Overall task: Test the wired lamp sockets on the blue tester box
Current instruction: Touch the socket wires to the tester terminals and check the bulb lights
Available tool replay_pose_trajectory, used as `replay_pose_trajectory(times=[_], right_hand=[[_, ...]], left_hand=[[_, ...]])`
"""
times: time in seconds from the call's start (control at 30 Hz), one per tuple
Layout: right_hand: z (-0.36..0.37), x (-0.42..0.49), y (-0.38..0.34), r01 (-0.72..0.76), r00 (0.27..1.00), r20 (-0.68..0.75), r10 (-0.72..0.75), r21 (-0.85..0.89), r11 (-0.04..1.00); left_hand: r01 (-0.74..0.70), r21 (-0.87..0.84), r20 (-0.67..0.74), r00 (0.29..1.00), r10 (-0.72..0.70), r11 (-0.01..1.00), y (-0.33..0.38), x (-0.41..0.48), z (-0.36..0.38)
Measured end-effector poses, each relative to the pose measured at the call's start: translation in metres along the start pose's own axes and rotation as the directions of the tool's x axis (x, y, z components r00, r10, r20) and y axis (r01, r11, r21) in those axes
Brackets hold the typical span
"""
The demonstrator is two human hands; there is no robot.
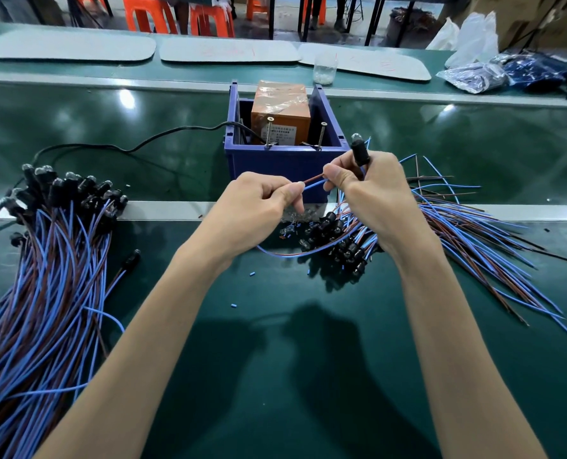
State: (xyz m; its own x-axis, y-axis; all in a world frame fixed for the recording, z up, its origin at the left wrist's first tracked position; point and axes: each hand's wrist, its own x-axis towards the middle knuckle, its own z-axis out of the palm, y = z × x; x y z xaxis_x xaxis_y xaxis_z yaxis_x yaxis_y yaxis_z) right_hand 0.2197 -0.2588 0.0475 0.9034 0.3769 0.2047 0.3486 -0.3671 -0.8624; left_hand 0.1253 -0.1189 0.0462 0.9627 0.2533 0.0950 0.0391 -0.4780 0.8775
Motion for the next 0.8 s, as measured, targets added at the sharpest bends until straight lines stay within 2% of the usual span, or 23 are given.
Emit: replay_pose_trajectory(times=[0.5, 0.7, 0.8], right_hand=[[0.008, -0.002, -0.005, -0.008, 0.996, -0.085, 0.012, 0.049, 0.999], [0.007, -0.001, -0.005, -0.02, 0.993, -0.113, 0.02, 0.001, 1.0], [-0.014, 0.005, -0.004, -0.074, 0.97, -0.214, 0.111, 0.174, 0.982]], left_hand=[[0.003, 0.005, -0.009, 1.0, -0.003, 1.0, 0.004, 0.0, -0.002], [0.004, 0.015, -0.02, 1.0, -0.003, 1.0, 0.001, 0.0, -0.005], [0.045, -0.044, -0.059, 0.997, -0.048, 0.998, -0.002, 0.002, -0.011]])
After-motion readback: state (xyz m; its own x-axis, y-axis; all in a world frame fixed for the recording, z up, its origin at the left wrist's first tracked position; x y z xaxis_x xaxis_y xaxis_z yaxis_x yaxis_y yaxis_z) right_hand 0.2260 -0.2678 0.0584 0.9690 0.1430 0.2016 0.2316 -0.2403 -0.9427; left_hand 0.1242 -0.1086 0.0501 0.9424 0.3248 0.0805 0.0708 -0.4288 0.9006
